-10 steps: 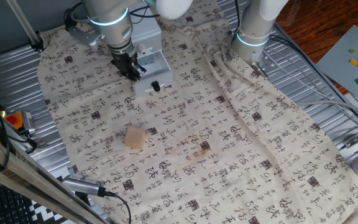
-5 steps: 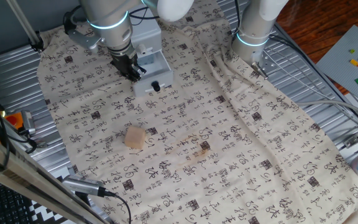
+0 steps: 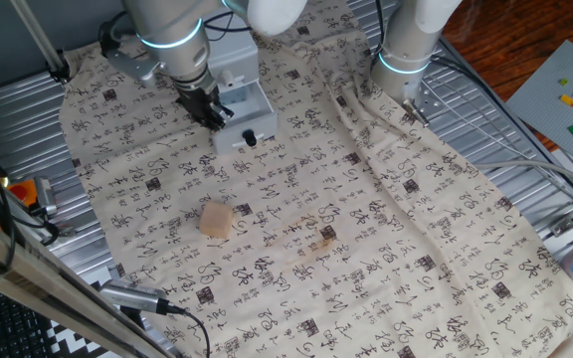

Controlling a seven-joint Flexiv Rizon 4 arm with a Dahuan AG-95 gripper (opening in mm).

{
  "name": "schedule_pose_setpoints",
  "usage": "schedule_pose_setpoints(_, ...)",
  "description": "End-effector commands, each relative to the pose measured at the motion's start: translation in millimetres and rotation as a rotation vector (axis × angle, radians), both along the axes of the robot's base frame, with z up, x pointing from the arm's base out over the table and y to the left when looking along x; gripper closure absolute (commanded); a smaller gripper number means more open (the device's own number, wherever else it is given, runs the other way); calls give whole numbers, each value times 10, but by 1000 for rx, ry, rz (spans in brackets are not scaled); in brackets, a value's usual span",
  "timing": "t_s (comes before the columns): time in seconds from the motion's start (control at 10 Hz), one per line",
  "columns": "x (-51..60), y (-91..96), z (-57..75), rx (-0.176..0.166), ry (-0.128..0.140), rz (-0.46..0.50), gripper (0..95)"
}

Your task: Put things in the drawer

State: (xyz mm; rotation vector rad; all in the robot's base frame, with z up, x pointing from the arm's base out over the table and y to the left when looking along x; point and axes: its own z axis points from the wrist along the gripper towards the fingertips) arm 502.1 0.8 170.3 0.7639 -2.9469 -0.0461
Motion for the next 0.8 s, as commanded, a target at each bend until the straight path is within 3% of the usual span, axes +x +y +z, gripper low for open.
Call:
schedule_pose_setpoints(0.1,-22,-7,0,7,-12,21,950)
schedule_pose_setpoints(0.2,-4,5,-1,21,-12,58,950)
schedule_pose_setpoints(0.3,99,76,-15,28,-10,91,760)
schedule_pose_setpoints(0.4,297,274,-86,35,-9,152,570)
schedule_pose_setpoints(0.7,673,831,-372,35,-10,193,570)
schedule_pose_setpoints(0.8,755,940,-456,38,-12,206,380)
